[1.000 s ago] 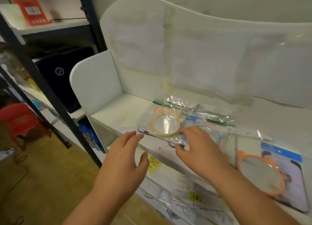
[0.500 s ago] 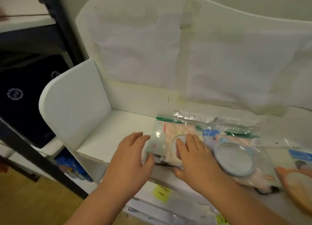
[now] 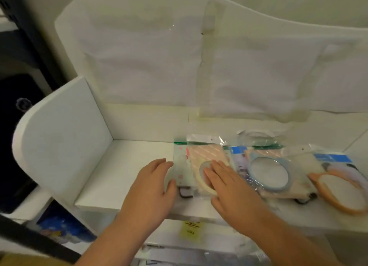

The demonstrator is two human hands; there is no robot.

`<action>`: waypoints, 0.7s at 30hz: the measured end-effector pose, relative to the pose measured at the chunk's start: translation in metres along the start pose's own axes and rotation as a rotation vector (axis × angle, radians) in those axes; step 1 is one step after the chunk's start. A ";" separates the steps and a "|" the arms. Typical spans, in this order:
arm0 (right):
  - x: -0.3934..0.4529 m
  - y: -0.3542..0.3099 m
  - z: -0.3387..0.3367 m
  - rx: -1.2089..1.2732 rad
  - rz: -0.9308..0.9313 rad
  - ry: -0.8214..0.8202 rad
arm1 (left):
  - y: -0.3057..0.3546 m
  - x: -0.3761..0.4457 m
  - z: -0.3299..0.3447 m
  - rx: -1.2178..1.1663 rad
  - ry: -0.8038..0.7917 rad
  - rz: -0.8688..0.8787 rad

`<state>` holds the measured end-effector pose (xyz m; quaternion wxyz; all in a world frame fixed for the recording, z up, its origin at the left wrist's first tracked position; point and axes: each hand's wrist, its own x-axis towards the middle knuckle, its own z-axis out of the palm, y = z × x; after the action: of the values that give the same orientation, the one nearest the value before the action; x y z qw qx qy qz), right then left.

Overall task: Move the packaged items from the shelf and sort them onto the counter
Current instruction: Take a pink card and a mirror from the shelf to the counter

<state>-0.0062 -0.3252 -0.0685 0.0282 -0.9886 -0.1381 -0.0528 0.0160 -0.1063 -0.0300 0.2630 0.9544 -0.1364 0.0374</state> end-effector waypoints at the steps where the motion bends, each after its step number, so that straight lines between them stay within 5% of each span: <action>1: 0.000 0.000 -0.005 0.065 0.022 0.022 | -0.001 0.001 0.003 -0.006 -0.011 -0.005; 8: -0.012 0.008 -0.031 0.521 0.304 0.201 | 0.021 0.020 0.042 -0.009 -0.058 -0.033; 13: -0.024 0.005 -0.041 0.858 0.504 0.430 | 0.046 0.043 0.077 0.213 -0.137 -0.225; 17: -0.033 0.003 -0.044 1.100 0.653 0.530 | 0.051 0.045 0.088 0.278 -0.162 -0.208; 21: -0.039 0.004 -0.042 1.357 0.903 0.575 | 0.048 0.057 0.078 0.111 -0.146 -0.193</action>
<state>-0.0464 -0.3422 -0.0308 0.6644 -0.6666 0.2787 -0.1909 0.0576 -0.1994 -0.0651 0.2017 0.9763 -0.0603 -0.0503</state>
